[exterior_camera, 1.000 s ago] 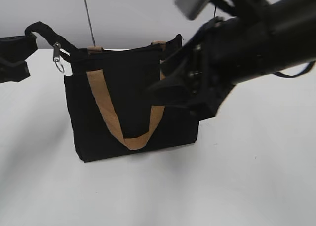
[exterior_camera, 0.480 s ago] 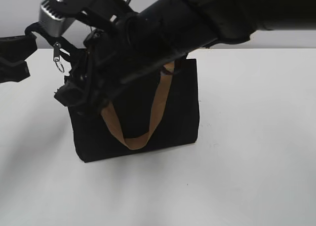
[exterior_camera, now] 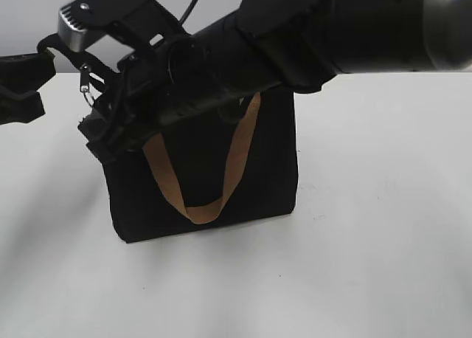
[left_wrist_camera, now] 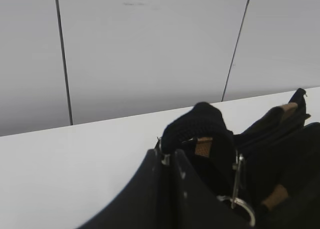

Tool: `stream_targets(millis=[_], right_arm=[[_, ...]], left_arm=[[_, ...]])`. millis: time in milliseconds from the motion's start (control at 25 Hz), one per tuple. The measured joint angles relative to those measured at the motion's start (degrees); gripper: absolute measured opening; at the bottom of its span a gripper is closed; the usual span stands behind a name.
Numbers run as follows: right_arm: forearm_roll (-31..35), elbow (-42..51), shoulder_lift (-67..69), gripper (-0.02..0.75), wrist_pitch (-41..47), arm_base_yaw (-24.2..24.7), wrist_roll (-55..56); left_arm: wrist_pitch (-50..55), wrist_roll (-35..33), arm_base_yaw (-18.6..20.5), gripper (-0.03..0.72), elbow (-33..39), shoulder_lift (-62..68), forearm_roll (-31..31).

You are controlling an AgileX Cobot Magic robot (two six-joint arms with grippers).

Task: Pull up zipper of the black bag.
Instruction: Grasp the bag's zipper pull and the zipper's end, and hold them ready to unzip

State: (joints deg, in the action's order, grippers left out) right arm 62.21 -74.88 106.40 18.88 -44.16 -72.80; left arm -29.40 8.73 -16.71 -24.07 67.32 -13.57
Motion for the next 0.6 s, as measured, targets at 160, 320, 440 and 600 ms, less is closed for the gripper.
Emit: stream_targets(millis=[160, 320, 440, 600], right_arm=[[0.0, -0.5, 1.0, 0.316, -1.4, 0.0, 0.0], [0.1, -3.1, 2.5, 0.316, -1.5, 0.0, 0.0], [0.2, -5.4, 3.8, 0.316, -1.4, 0.0, 0.1], [0.2, -6.1, 4.6, 0.253, -1.4, 0.0, 1.0]], left_arm=[[0.0, 0.0, 0.0, 0.013, 0.0, 0.0, 0.0], [0.0, 0.0, 0.0, 0.013, 0.0, 0.0, 0.0], [0.0, 0.0, 0.0, 0.013, 0.0, 0.0, 0.0], [0.0, 0.0, 0.0, 0.013, 0.0, 0.0, 0.0]])
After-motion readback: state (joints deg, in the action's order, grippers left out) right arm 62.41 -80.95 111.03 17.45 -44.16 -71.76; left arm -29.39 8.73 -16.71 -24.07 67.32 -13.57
